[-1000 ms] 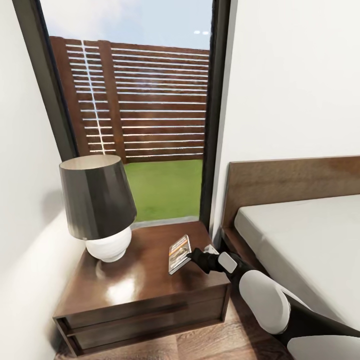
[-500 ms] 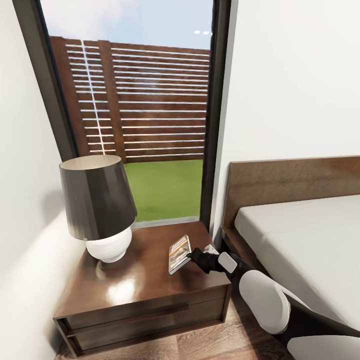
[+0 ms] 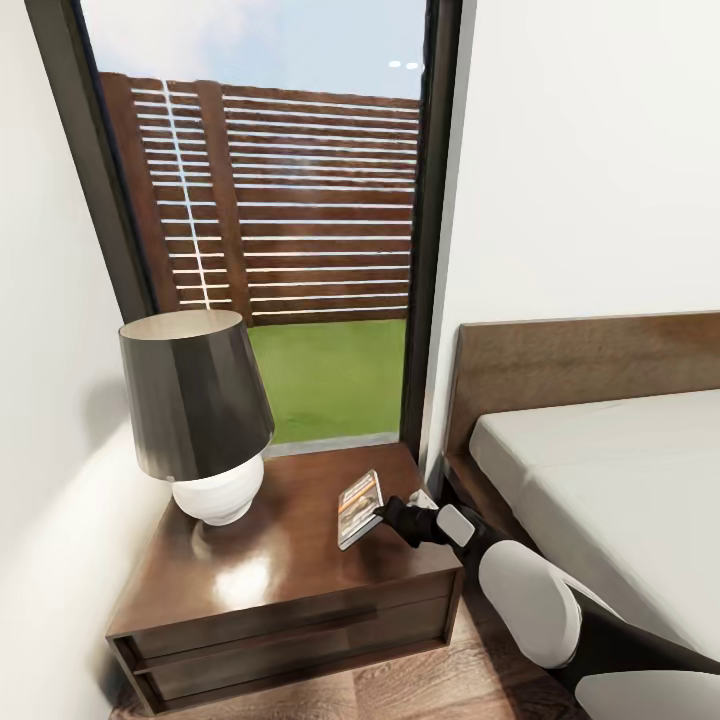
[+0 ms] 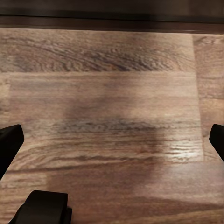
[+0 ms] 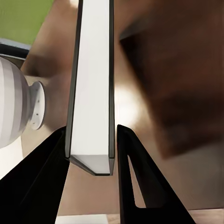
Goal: In the bedroom, move the book from the bed onto either nightstand, and place the two sandals side by side next to the bed.
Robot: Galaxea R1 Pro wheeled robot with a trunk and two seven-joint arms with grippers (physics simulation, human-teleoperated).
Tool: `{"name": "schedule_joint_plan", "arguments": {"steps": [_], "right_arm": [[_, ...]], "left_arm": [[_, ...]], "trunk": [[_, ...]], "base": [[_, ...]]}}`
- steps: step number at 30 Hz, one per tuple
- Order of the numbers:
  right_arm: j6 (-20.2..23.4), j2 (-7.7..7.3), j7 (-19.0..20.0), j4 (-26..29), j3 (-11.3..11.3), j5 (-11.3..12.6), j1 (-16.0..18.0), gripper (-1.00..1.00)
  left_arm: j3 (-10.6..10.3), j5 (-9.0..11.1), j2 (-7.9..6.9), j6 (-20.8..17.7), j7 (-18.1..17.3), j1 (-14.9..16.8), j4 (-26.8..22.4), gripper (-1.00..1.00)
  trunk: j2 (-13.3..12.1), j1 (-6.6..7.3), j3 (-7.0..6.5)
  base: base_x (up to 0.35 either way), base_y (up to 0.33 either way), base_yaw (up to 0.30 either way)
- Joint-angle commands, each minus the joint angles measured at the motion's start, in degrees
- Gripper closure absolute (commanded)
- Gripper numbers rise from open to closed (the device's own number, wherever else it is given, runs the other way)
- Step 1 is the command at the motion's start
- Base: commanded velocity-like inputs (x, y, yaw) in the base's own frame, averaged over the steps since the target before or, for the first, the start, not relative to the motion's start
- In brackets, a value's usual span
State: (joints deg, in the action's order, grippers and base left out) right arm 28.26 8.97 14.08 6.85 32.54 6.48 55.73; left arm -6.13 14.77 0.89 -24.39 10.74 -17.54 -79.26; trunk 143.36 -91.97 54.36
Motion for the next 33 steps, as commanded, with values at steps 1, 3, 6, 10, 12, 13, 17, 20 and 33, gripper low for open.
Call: {"name": "schedule_joint_plan", "arguments": {"steps": [1, 3, 6, 10, 12, 13, 17, 20, 33], "right_arm": [[0.4, -0.01, -0.1, 0.1, -0.2, 0.6, 0.0, 1.0], [0.4, -0.04, -0.1, 0.1, -0.2, 0.6, 0.0, 1.0], [0.4, -0.06, -0.1, 0.1, -0.2, 0.6, 0.0, 1.0], [0.4, -0.08, -0.1, 0.1, -0.2, 0.6, 0.0, 1.0], [0.4, -0.08, -0.1, 0.1, -0.2, 0.6, 0.0, 1.0], [0.4, -0.08, -0.1, 0.1, -0.2, 0.6, 0.0, 1.0], [0.5, -0.09, -0.1, 0.1, -0.2, 0.6, 0.0, 1.0], [0.5, -0.09, -0.1, 0.1, -0.2, 0.6, 0.0, 1.0], [0.5, -0.09, -0.2, 0.1, -0.2, 0.6, 0.0, 1.0]], "left_arm": [[-0.1, 0.6, -0.01, -0.2, 0.5, 0.0, -0.1, -1.0], [-0.1, 0.6, -0.01, -0.2, 0.5, 0.0, -0.1, -1.0], [-0.1, 0.6, -0.01, -0.2, 0.5, 0.0, -0.1, -1.0], [-0.1, 0.6, -0.01, -0.2, 0.5, 0.0, -0.1, -1.0], [-0.1, 0.6, -0.01, -0.2, 0.5, 0.0, -0.1, -1.0], [-0.1, 0.6, -0.01, -0.2, 0.5, 0.0, -0.1, -1.0], [-0.1, 0.6, 0.01, -0.2, 0.5, 0.0, -0.1, -1.0], [-0.1, 0.6, 0.02, -0.2, 0.5, 0.0, -0.1, -1.0], [-0.1, 0.6, -0.01, -0.2, 0.5, 0.0, -0.1, -1.0]], "trunk": [[0.0, 0.01, 0.05], [0.0, 0.01, 0.05], [0.0, 0.01, 0.05], [0.0, 0.01, 0.05], [0.0, 0.01, 0.05], [0.0, 0.01, 0.05], [0.1, -0.07, 0.71], [0.1, -0.07, 0.71], [0.1, -0.09, 0.93]], "base": [[0.0, 0.0, 0.0], [0.0, 0.0, 0.0], [0.0, 0.0, 0.0], [0.0, 0.0, 0.0], [0.0, 0.0, 0.0], [0.0, 0.0, 0.0], [0.0, 0.0, 0.0], [0.0, 0.0, 0.0], [0.0, 0.0, 0.0]]}}
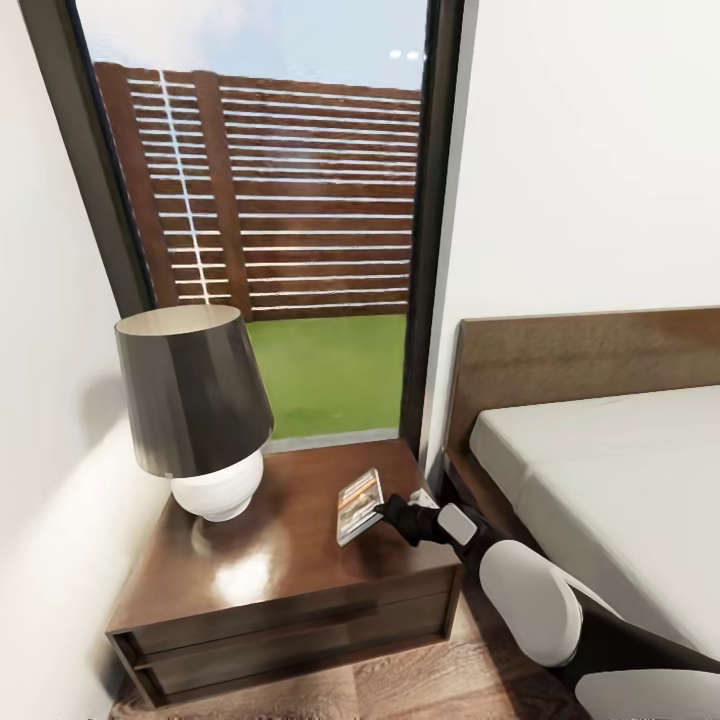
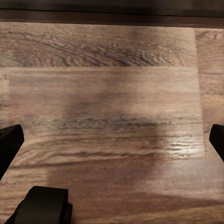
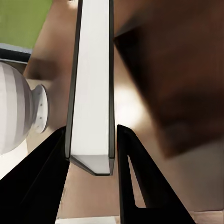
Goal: In the bedroom, move the book from the bed onto either nightstand, and place the two sandals side by side next to the bed.
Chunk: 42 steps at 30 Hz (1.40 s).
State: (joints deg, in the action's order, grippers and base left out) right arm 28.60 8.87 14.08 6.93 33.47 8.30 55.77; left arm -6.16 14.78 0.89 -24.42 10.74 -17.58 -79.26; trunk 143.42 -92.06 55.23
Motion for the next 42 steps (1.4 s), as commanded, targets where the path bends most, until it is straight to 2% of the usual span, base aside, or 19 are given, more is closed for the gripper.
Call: {"name": "schedule_joint_plan", "arguments": {"steps": [1, 21, 22, 42], "right_arm": [[0.1, 0.0, -0.2, 0.1, -1.1, -1.2, 0.0, 1.0], [0.1, 0.0, -0.2, 0.1, -1.1, -1.2, 0.0, 1.0], [0.1, 0.0, -0.2, 0.1, -1.1, -1.2, 0.0, -1.0], [0.1, 0.03, -0.2, 0.1, -1.1, -1.2, 0.0, -1.0]], "left_arm": [[-0.1, 0.6, -0.01, -0.2, 0.5, 0.0, -0.1, -1.0], [-0.1, 0.6, -0.01, -0.2, 0.5, 0.0, -0.1, -1.0], [-0.1, 0.6, -0.01, -0.2, 0.5, 0.0, -0.1, -1.0], [-0.1, 0.6, 0.01, -0.2, 0.5, 0.0, -0.1, -1.0]], "trunk": [[0.0, -0.02, 0.29], [0.0, -0.05, 0.51], [0.0, -0.05, 0.51], [0.0, -0.05, 0.51]], "base": [[0.0, 0.0, 0.0], [0.0, 0.0, 0.0], [0.0, 0.0, 0.0], [0.0, 0.0, 0.0]]}}
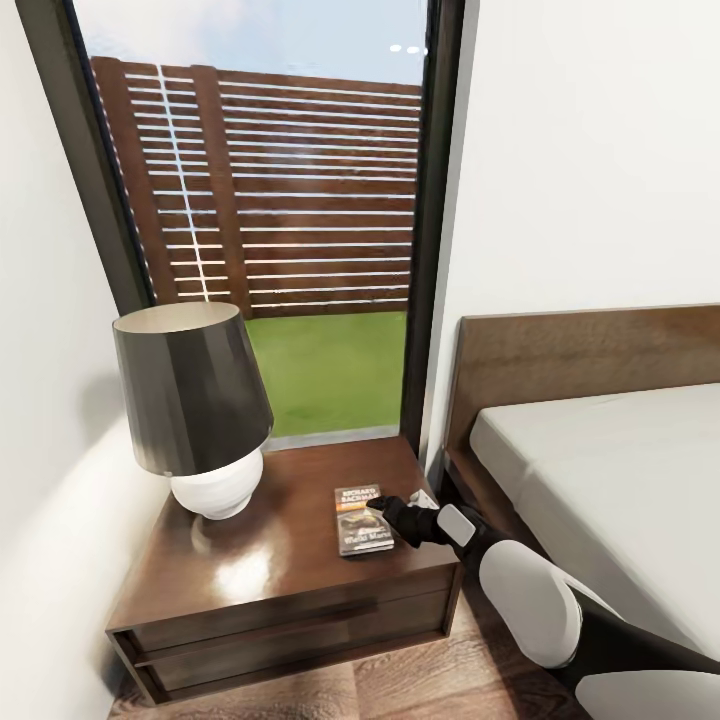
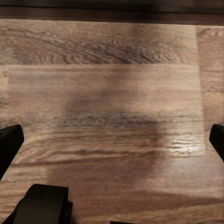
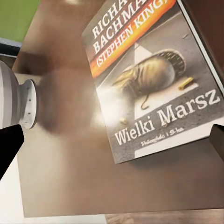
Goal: In the bedroom, move the book from the bed onto either nightstand, and place the two sandals side by side next to the bed.
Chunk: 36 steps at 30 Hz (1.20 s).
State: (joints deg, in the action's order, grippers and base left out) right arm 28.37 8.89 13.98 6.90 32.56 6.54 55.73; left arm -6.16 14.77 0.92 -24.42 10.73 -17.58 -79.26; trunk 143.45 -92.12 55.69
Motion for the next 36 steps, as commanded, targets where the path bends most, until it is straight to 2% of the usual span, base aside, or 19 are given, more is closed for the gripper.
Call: {"name": "schedule_joint_plan", "arguments": {"steps": [1, 11, 28, 36], "right_arm": [[0.4, 0.0, -0.1, 0.1, -0.2, 0.6, 0.0, -1.0], [0.4, 0.0, -0.1, 0.1, -0.2, 0.6, 0.0, -1.0], [0.4, -0.01, -0.1, 0.1, -0.2, 0.5, 0.0, -1.0], [0.4, 0.0, -0.1, 0.1, -0.2, 0.6, 0.0, -1.0]], "left_arm": [[-0.1, 0.6, -0.01, -0.2, 0.5, 0.0, -0.1, -1.0], [-0.1, 0.6, -0.03, -0.2, 0.5, 0.0, -0.1, -1.0], [-0.1, 0.6, -0.04, -0.3, 0.5, 0.0, -0.1, -1.0], [-0.1, 0.6, -0.04, -0.3, 0.5, 0.0, -0.1, -1.0]], "trunk": [[0.0, 0.01, 0.05], [0.0, 0.01, 0.05], [-0.2, 0.45, -3.72], [-3.4, 2.2, -5.16]], "base": [[0.0, 0.0, 0.0], [0.0, 0.0, 0.0], [0.0, 0.0, 0.0], [0.0, 0.0, 0.0]]}}
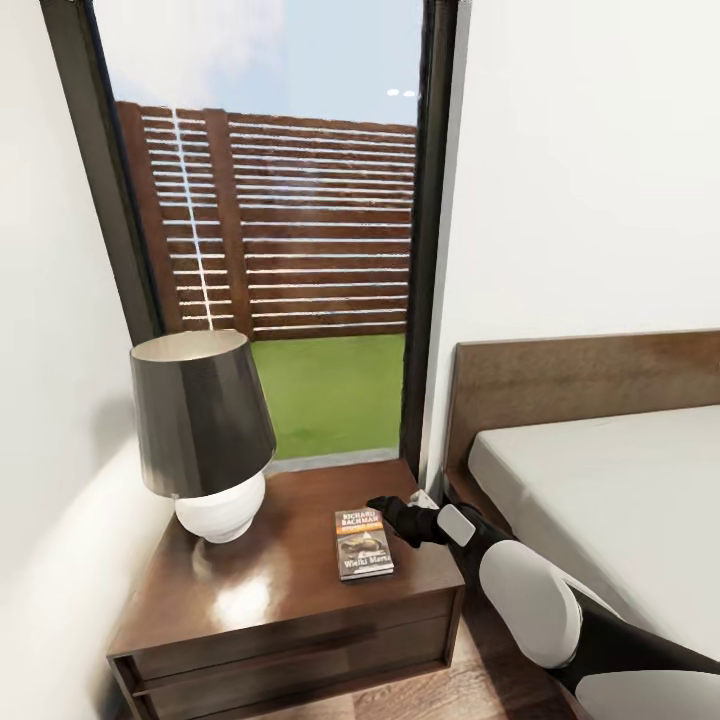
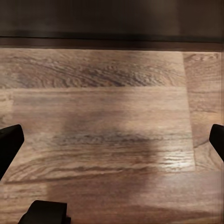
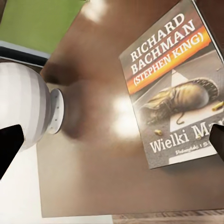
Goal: In the bedroom, move the book from the bed onto either nightstand, and place the two sandals side by side next to the bed.
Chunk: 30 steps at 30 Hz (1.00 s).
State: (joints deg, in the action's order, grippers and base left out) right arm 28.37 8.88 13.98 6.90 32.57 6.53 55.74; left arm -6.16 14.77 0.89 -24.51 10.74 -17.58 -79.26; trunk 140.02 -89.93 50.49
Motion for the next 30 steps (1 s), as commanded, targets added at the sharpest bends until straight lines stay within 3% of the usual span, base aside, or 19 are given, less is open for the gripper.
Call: {"name": "schedule_joint_plan", "arguments": {"steps": [1, 18, 30], "right_arm": [[0.4, 0.01, -0.1, 0.1, -0.2, 0.6, 0.0, -1.0], [0.1, 0.06, 0.0, 0.2, -0.2, 0.5, 0.0, -1.0], [-5.3, 0.29, 1.0, -0.4, -0.4, 0.6, -0.1, -1.0]], "left_arm": [[-0.1, 0.6, -0.01, -0.2, 0.5, 0.0, -0.1, -1.0], [-0.1, 0.5, 0.01, -0.2, 0.5, 0.0, 0.0, -1.0], [-0.1, 0.4, 0.07, -0.2, 0.5, 0.1, 0.1, -1.0]], "trunk": [[-0.4, 0.23, -0.13], [-7.2, 3.97, -3.19], [-12.0, 6.6, -5.34]], "base": [[0.0, 0.0, 0.0], [0.0, 0.0, 0.0], [0.0, 0.0, 0.0]]}}
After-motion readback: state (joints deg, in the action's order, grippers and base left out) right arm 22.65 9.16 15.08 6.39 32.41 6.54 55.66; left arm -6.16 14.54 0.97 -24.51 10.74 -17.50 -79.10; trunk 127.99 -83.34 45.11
